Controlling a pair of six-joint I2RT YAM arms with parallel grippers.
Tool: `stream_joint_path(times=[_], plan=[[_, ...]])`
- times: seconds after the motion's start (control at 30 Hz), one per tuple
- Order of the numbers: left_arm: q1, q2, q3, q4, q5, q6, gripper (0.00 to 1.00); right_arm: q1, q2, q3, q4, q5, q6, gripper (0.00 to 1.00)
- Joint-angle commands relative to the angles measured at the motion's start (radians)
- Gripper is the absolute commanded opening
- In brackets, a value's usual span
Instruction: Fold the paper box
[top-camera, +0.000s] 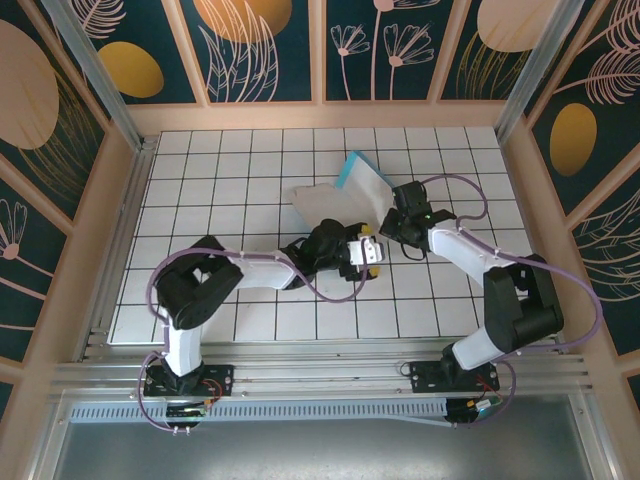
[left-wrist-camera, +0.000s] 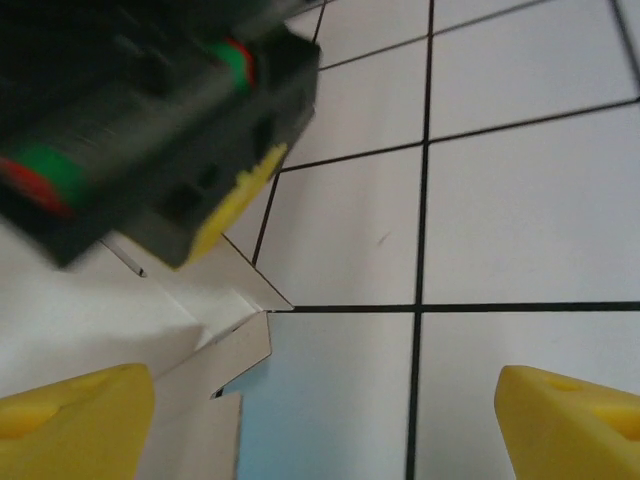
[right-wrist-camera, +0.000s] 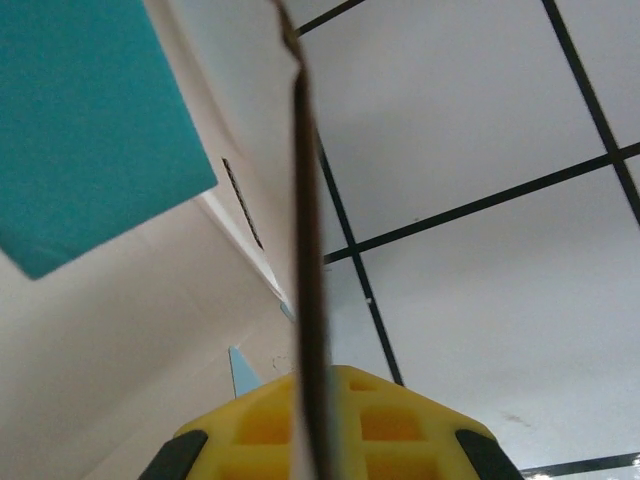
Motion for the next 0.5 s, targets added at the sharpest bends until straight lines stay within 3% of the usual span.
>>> stream_joint_path(times=[0.0,0.3,0.47], plan=[[-0.007,0.065,-0.023,0.261,-0.111,0.117,0.88,0.008,-0.043,-0.011,0.002,-0.036,0.051,0.00],[-0.005,0.181,0.017,0.375,-0.263,0.184,0.82,0.007,-0.061,-0.012,0.005,-0.077,0.059,0.00],[0.001,0.232,0.056,0.355,-0.280,0.196,0.67,0.009,-0.065,-0.008,0.007,-0.091,0.064,0.00]])
